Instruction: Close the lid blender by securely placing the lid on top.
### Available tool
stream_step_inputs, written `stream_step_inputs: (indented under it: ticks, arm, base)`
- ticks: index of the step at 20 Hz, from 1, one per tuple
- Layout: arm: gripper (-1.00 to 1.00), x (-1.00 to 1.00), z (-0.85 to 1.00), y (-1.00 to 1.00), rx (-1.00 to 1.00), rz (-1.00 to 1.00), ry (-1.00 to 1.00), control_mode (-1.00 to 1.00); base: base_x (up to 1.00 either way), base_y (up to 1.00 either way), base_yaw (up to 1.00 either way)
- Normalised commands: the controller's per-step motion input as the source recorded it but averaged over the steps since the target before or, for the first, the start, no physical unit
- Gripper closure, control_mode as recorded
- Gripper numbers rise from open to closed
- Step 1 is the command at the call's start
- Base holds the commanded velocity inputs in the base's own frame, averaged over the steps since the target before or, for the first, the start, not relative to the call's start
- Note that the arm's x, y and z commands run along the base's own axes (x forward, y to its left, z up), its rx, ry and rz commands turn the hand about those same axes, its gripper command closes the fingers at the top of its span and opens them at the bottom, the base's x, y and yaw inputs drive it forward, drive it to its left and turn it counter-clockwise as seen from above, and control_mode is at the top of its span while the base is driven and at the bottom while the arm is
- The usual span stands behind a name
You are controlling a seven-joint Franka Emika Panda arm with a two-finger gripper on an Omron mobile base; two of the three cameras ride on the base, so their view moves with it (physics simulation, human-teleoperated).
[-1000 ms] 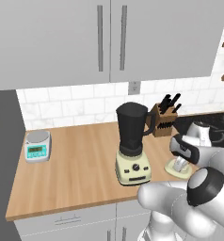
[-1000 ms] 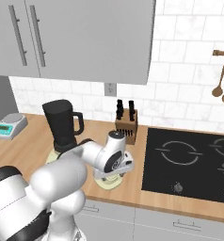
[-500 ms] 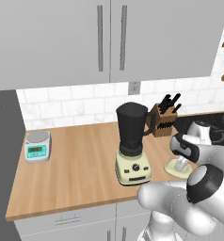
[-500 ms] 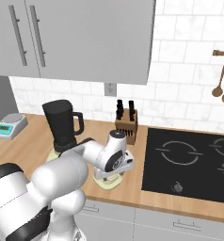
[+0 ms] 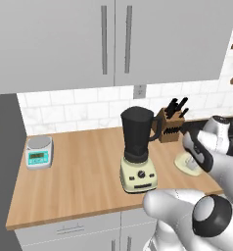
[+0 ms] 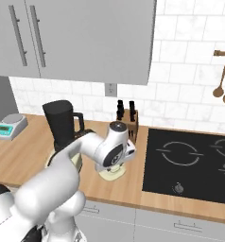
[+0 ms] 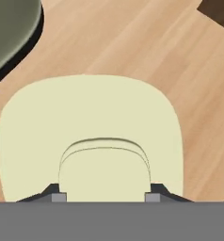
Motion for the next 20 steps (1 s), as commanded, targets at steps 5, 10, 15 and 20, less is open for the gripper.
stream_step_inputs:
  ticks: [5,10,15,20]
  arm:
    - [1.00,-0.19,0.89,0.00,0.00,0.00,-0.07,-1.00]
    - [1.00,-0.20,0.90,0.05,-0.02,0.00,-0.04,-1.00]
    - [1.00,-0.30,0.89,0.08,-0.02,0.00,-0.08,-1.00]
    - [1.00,-0.46,0.85,0.14,-0.02,0.00,-0.10,-1.00]
  base:
    - [0.00,0.00,0.00]
    - [0.00,0.00,0.00]
    - [0.00,0.00,0.00]
    - [0.00,0.00,0.00]
